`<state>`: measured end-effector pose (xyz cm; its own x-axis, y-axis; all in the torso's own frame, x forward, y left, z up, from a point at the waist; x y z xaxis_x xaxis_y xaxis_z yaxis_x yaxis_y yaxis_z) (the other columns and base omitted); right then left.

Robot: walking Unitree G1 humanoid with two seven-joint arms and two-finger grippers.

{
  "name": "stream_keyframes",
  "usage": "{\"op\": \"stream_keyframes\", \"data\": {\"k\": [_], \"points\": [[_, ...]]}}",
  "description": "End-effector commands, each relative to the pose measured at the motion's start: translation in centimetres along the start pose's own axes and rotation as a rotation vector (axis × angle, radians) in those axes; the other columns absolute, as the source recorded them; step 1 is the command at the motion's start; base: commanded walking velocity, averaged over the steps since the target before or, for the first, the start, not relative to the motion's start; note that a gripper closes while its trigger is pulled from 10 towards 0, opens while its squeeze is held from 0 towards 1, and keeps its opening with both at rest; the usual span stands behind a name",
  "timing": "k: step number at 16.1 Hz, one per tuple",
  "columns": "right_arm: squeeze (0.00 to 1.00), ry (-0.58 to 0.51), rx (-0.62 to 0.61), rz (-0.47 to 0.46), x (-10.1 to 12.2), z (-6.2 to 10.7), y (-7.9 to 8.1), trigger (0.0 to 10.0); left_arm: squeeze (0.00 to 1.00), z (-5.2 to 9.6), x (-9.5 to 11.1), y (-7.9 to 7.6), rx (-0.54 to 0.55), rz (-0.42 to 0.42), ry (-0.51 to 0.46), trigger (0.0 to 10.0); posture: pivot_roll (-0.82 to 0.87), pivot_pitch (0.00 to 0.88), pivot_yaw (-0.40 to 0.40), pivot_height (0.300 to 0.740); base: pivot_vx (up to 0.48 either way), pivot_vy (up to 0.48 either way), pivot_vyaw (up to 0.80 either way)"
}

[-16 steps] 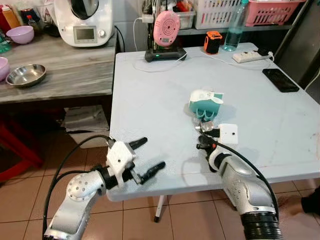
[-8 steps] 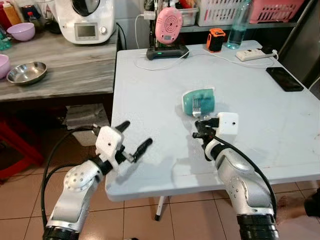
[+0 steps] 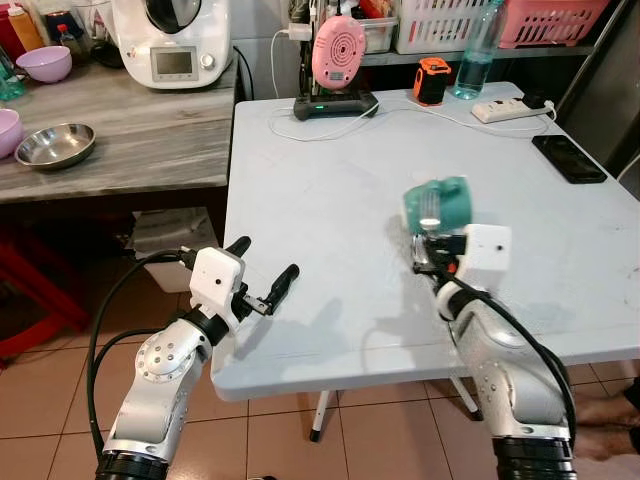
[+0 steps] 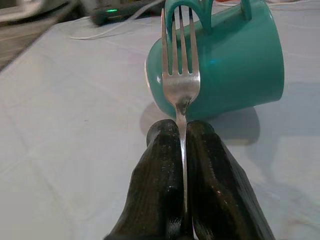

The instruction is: Setting the table

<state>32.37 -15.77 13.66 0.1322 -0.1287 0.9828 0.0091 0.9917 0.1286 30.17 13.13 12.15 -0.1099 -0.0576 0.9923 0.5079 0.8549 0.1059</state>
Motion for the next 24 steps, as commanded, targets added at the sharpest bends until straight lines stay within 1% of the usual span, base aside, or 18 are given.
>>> {"op": "stream_keyframes", "data": {"k": [1, 2, 4, 6, 7, 8, 9, 10, 11, 12, 14, 17, 18, 19, 21, 22, 23, 24], "points": [[0.0, -0.008, -0.082, -0.038, 0.4, -0.1, -1.6, 0.0, 0.0, -0.2, -0.1, 0.0, 0.0, -0.005, 0.013, 10.0, -0.04, 0.042, 0.024, 0.74, 0.0, 0.0, 0.0], [0.0, -0.015, -0.104, -0.035, 0.6, -0.1, -2.2, 0.0, 0.0, -0.4, 0.0, 0.0, -0.003, -0.007, 0.013, 10.0, -0.04, 0.042, 0.029, 0.74, 0.0, 0.0, 0.0], [0.0, 0.007, -0.14, -0.094, 0.4, -0.2, -3.1, 0.0, 0.0, -0.7, 0.2, 0.2, -0.012, -0.017, 0.012, 10.0, -0.04, 0.042, 0.029, 0.74, 0.0, 0.0, 0.0], [0.0, 0.063, -0.129, -0.172, -0.3, -0.2, -3.2, 0.0, 0.0, -0.6, 0.1, 0.3, -0.015, -0.021, 0.014, 10.0, -0.04, 0.045, 0.04, 0.74, 0.0, 0.0, 0.0], [0.0, 0.07, -0.091, -0.183, -0.2, -0.3, -2.7, 0.0, 0.0, -0.6, 0.2, 0.3, -0.018, -0.024, 0.014, 10.0, -0.04, 0.046, 0.042, 0.74, 0.0, 0.0, 0.0], [0.0, 0.054, -0.053, -0.051, 0.3, -0.4, -2.4, 0.0, 0.0, -0.7, 0.2, 0.2, -0.023, -0.026, 0.013, 10.0, -0.04, 0.046, 0.043, 0.74, 0.0, 0.0, 0.0], [0.0, 0.041, -0.063, 0.04, 0.5, -0.6, -2.6, 0.0, 0.0, -0.7, 0.2, 0.2, -0.024, -0.027, 0.013, 10.0, -0.04, 0.046, 0.045, 0.74, 0.0, 0.0, 0.0], [0.0, 0.05, -0.047, 0.064, 0.3, -0.7, -2.4, 0.0, 0.0, -0.7, 0.1, 0.0, -0.03, -0.031, 0.014, 10.0, -0.04, 0.043, 0.044, 0.74, 0.0, 0.0, 0.0], [0.0, 0.074, -0.02, 0.02, -0.1, -0.8, -1.8, 0.0, 0.0, -0.7, 0.1, -0.1, -0.032, -0.034, 0.012, 10.0, -0.03, 0.042, 0.044, 0.74, 0.0, 0.0, 0.0], [0.0, 0.094, 0.008, 0.012, -0.5, -0.7, -1.1, 0.0, 0.0, -0.7, 0.1, 0.0, -0.03, -0.036, 0.012, 10.0, -0.03, 0.042, 0.044, 0.74, 0.0, 0.0, 0.0], [0.0, 0.099, 0.026, 0.02, -1.1, -0.6, -0.5, 0.0, 0.0, -0.7, 0.2, 0.1, -0.022, -0.038, 0.01, 10.0, -0.03, 0.044, 0.042, 0.74, 0.0, 0.0, 0.0], [0.0, 0.087, 0.031, 0.028, -1.5, -0.3, -0.2, 0.0, 0.0, -0.8, 0.3, 0.2, 0.008, -0.05, 0.004, 10.0, -0.03, 0.044, 0.042, 0.74, 0.0, 0.0, 0.0], [0.0, 0.072, 0.046, 0.033, -1.5, -0.2, 0.0, 0.0, 0.0, -0.9, 0.1, 0.7, 0.067, -0.061, 0.013, 10.0, -0.04, 0.044, 0.044, 0.74, 0.0, 0.0, 0.0], [0.0, 0.066, 0.05, 0.03, -1.6, 0.1, 0.2, 0.0, 0.0, -1.1, -0.1, 1.0, 0.106, -0.046, 0.025, 10.0, -0.04, 0.046, 0.044, 0.74, 0.0, 0.0, 0.0], [0.0, 0.04, 0.065, 0.013, -1.7, 0.6, 0.7, 0.0, 0.0, -1.1, -0.2, 1.1, 0.145, -0.009, 0.026, 10.0, -0.04, 0.047, 0.038, 0.74, 0.0, 0.0, 0.0], [0.0, 0.035, 0.07, 0.009, -1.7, 0.7, 0.8, 0.1, 0.0, -1.1, -0.2, 1.1, 0.149, -0.007, 0.024, 10.0, -0.04, 0.047, 0.038, 0.74, 0.0, 0.0, 0.0], [0.0, 0.015, 0.084, 0.009, -1.7, 1.1, 1.2, 0.9, 0.0, -1.1, -0.3, 1.1, 0.169, 0.01, 0.02, 10.0, -0.04, 0.048, 0.03, 0.74, 0.0, 0.0, 0.0], [0.0, 0.006, 0.085, 0.012, -1.7, 1.3, 1.4, 0.0, 0.0, -1.1, -0.3, 1.0, 0.184, 0.025, 0.019, 10.0, -0.04, 0.048, 0.025, 0.74, 0.0, 0.0, 0.0]]}}
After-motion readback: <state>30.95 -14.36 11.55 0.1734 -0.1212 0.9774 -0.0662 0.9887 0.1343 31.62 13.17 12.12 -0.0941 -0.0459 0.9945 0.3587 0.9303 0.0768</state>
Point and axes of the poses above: a point about 5 cm out from each wrist's last joint towards the gripper, its own z axis pointing back from the gripper into the wrist, its own x axis along the axis of the wrist's last joint, y = z × x, the point moved 2 cm from there along -z, pointing out of the wrist towards the gripper
